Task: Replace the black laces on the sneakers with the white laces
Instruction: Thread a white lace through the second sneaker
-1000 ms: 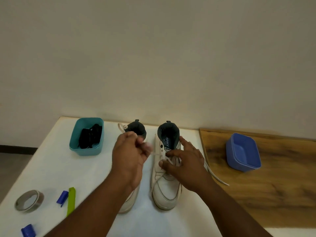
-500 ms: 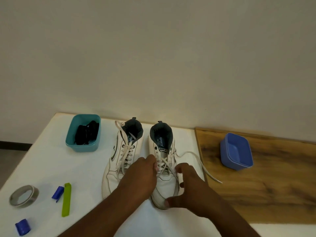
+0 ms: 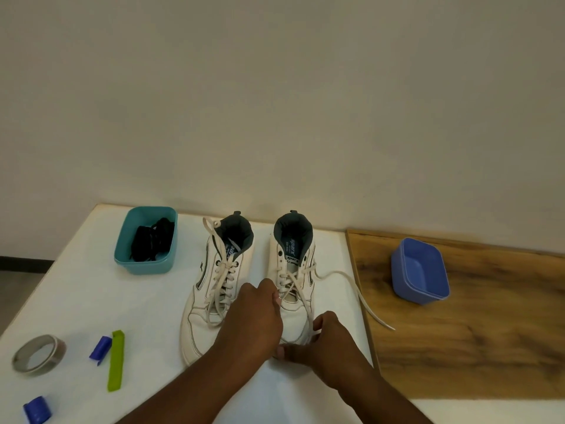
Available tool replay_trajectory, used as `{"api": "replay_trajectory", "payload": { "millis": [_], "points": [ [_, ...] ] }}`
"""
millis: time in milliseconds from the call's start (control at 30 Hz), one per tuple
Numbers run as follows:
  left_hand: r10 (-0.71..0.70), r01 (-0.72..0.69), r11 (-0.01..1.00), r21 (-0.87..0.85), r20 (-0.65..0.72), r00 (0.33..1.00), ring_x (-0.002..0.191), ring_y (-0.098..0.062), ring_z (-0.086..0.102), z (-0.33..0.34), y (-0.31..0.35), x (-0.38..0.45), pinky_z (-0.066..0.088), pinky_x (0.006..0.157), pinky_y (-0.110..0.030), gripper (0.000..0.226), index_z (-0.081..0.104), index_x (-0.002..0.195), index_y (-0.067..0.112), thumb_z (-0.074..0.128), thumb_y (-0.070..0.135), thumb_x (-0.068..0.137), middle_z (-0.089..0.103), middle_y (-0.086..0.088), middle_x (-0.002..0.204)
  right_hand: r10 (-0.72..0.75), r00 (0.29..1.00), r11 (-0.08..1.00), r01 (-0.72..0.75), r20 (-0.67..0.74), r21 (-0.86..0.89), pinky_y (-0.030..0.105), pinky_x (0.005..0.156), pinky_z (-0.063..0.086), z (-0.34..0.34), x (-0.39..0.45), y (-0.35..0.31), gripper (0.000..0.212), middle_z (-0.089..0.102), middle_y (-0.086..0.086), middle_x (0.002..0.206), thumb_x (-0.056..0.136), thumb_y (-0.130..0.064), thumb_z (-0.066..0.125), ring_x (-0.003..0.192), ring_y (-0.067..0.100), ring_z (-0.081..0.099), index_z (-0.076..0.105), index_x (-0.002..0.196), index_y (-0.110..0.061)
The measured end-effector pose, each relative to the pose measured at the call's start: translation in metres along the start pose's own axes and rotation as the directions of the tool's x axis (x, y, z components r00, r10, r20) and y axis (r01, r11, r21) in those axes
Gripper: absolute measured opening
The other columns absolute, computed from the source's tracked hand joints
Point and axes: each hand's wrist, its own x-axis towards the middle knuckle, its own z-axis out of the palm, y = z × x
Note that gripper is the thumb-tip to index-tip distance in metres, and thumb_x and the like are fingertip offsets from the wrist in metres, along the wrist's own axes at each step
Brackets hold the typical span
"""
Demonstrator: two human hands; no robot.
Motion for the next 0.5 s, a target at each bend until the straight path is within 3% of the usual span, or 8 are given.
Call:
{"api": "replay_trajectory", "payload": {
  "millis": [200, 333, 400, 500],
  "points": [
    [-0.037, 0.036, 0.998, 0.042, 0.025, 0.999, 0.076, -0.012, 0.054, -0.0034, 0.0014, -0.0018, 0.039, 0.063, -0.021, 0.014, 0.049, 0.114, 0.025, 0.052, 0.026, 0.1, 0.043, 0.001, 0.099, -0.046, 0.996, 0.999, 0.045, -0.071, -0.016, 0.035, 0.064, 0.054, 0.0063, 0.0058, 0.0048, 0.067, 0.069, 0.006, 0.07, 0.051, -0.069, 0.089, 0.056, 0.012, 0.058, 0.066, 0.076, -0.011],
    [-0.058, 0.057, 0.998, 0.013, 0.078, 0.995, 0.077, -0.01, 0.05, -0.0015, 0.0048, -0.0042, 0.036, 0.063, -0.021, 0.023, 0.047, 0.12, 0.022, 0.056, 0.027, 0.1, 0.045, -0.003, 0.108, -0.04, 0.999, 0.997, 0.041, -0.014, 0.067, 0.034, 0.064, 0.059, 0.0054, 0.0043, 0.0011, 0.048, 0.07, 0.008, 0.06, 0.071, -0.043, 0.09, 0.047, 0.013, 0.062, 0.071, 0.078, 0.0],
    [-0.066, 0.064, 0.998, 0.024, 0.071, 0.995, 0.078, -0.01, 0.05, 0.0006, 0.0053, -0.0042, 0.037, 0.064, -0.02, 0.024, 0.046, 0.122, 0.02, 0.055, 0.028, 0.1, 0.047, -0.003, 0.109, -0.041, 0.999, 0.999, 0.042, -0.02, 0.015, 0.033, 0.065, 0.059, 0.0023, 0.004, 0.0004, 0.043, 0.07, 0.006, 0.059, 0.074, -0.043, 0.088, 0.047, 0.011, 0.061, 0.074, 0.078, -0.003],
    [-0.037, 0.031, 0.996, 0.087, 0.072, 0.997, 0.08, -0.013, 0.058, 0.0002, -0.0029, -0.002, 0.042, 0.066, -0.025, 0.019, 0.047, 0.119, 0.017, 0.046, 0.028, 0.102, 0.053, 0.003, 0.091, -0.111, 0.991, 0.981, 0.096, -0.079, -0.171, 0.034, 0.06, 0.05, -0.0022, 0.0016, 0.0023, 0.049, 0.062, 0.006, 0.057, 0.071, -0.056, 0.085, 0.049, 0.01, 0.053, 0.066, 0.066, -0.011]
  ]
}}
